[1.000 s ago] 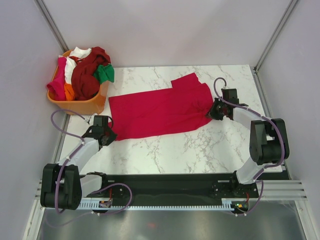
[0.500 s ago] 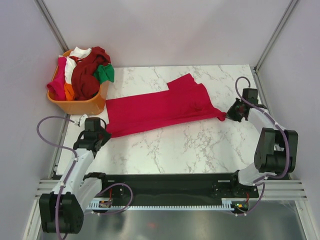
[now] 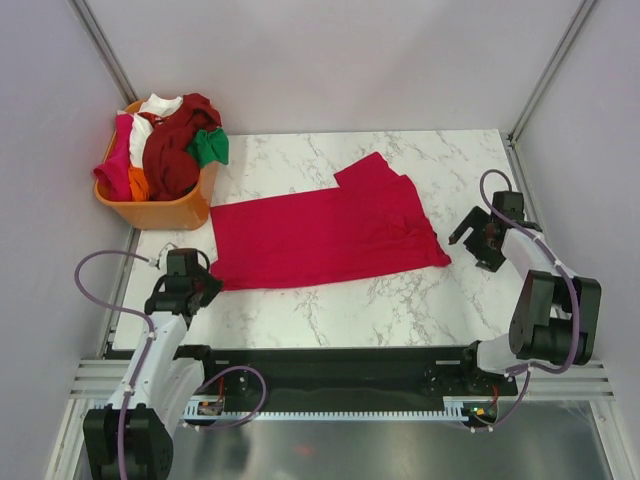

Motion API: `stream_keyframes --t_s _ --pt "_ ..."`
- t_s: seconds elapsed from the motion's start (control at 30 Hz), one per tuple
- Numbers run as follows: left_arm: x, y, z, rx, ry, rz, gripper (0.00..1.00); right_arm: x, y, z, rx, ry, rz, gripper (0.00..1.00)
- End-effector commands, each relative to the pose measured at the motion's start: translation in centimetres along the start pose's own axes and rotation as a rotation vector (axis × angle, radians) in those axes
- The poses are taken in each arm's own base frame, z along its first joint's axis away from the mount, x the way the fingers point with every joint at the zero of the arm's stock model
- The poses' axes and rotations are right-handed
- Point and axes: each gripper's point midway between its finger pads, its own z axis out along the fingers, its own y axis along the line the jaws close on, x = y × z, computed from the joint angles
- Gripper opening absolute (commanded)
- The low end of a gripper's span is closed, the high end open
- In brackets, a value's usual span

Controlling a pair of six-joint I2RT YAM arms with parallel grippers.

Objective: Fold and stack the t-shirts
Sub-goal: Fold the tshirt

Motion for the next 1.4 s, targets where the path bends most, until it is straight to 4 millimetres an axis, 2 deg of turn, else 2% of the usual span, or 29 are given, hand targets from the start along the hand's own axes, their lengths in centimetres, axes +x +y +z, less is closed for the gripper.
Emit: stream_keyframes --t_s 0.0,0.1,0.17,0.27,0.3,0.37,0.4,0.43,0.47,0.5,0.53,0.57,0.6,0.63,0.7,0.73,0.8,0.87,0.9,0.97,1.0,1.1,1.2,1.23,1.3,1.33,1.37 --pt "1.1 -0.1 -0.2 0.024 0.041 -0.059 0.02 -1.4 -1.2 -1.6 0.064 -0.087 0.021 0.96" --pt "2.7 0.1 -0.2 0.042 0.089 -0.062 0.02 -3.2 -0.3 -4.0 0.029 -0.175 0.028 0.98" --pt "2.9 0.2 -0.1 0.040 0.090 -0.077 0.02 -4.3 1.9 -6.3 -0.062 -0.234 0.012 0.98" --pt "3.4 -0.1 -0.3 0.054 0.096 -0.059 0.02 -3.2 6.4 -8.8 -0.213 -0.244 -0.079 0.95" --pt "3.3 -0.2 -0.3 0.053 0.097 -0.059 0.02 -1.4 8.7 -9.3 -0.273 -0.215 -0.139 0.90" --pt "3.3 -0.2 -0.4 0.052 0.100 -0.057 0.02 1.2 11.5 -9.5 -0.361 -0.152 -0.209 0.82" --pt "3.3 -0.1 -0.4 0.045 0.101 -0.059 0.02 3.0 12.8 -9.3 -0.396 -0.110 -0.252 0.67" --pt "3.4 0.0 -0.4 0.043 0.099 -0.068 0.02 4.3 13.0 -8.2 -0.393 -0.065 -0.264 0.57" --pt "3.4 0.1 -0.5 0.040 0.099 -0.075 0.02 5.4 14.0 -7.9 -0.426 -0.039 -0.290 0.41" --pt "3.8 0.5 -0.4 0.029 0.108 -0.084 0.02 6.0 13.9 -7.1 -0.419 -0.014 -0.297 0.19" --pt "3.7 0.4 -0.4 0.034 0.099 -0.101 0.02 6.8 13.5 -5.6 -0.395 0.024 -0.309 0.14" --pt "3.8 0.5 -0.4 0.033 0.100 -0.104 0.02 7.1 13.7 -5.0 -0.402 0.036 -0.319 0.11" --pt "3.7 0.4 -0.5 0.039 0.099 -0.102 0.02 7.3 13.6 -4.3 -0.393 0.045 -0.331 0.11" --pt "3.7 0.2 -0.6 0.047 0.101 -0.088 0.07 7.6 13.2 -3.0 -0.365 0.066 -0.341 0.11" --pt "3.4 -0.4 -0.8 0.064 0.102 -0.083 0.31 7.6 13.0 -2.0 -0.342 0.077 -0.363 0.11" --pt "3.6 -1.0 -1.2 0.092 0.125 -0.081 0.49 7.8 12.8 -1.2 -0.326 0.089 -0.368 0.11" --pt "2.0 -2.7 -2.5 0.146 0.085 -0.081 0.58 7.8 12.8 -0.7 -0.317 0.092 -0.377 0.12" --pt "0.6 -3.0 -3.8 0.140 0.040 -0.061 0.65 7.6 12.4 0.0 -0.287 0.087 -0.377 0.13" --pt "-1.6 -4.0 -5.3 0.160 -0.031 -0.057 0.66 7.6 12.3 0.3 -0.279 0.088 -0.381 0.14" --pt "-3.5 -3.8 -6.4 0.132 -0.105 -0.029 0.67 7.6 11.9 1.0 -0.252 0.091 -0.382 0.16" --pt "-4.8 -4.5 -7.3 0.140 -0.143 -0.022 0.67 7.8 11.7 1.7 -0.239 0.102 -0.382 0.17" --pt "-6.3 -4.8 -8.0 0.126 -0.191 -0.002 0.66 8.2 11.0 3.0 -0.206 0.121 -0.378 0.17" --pt "-6.2 -4.6 -7.3 0.098 -0.177 0.004 0.66 8.1 9.3 4.2 -0.157 0.133 -0.356 0.17" --pt "-6.0 -4.6 -7.0 0.093 -0.167 0.006 0.66 8.5 8.0 4.5 -0.128 0.146 -0.337 0.17" --pt "-5.9 -4.8 -6.3 0.093 -0.151 0.017 0.65 7.8 5.8 4.8 -0.085 0.143 -0.276 0.16" --pt "-5.7 -4.8 -6.0 0.087 -0.140 0.025 0.65 8.6 4.1 5.0 -0.053 0.168 -0.238 0.15" --pt "-5.7 -4.9 -5.8 0.087 -0.140 0.028 0.65 8.5 2.9 5.0 -0.035 0.174 -0.198 0.13"
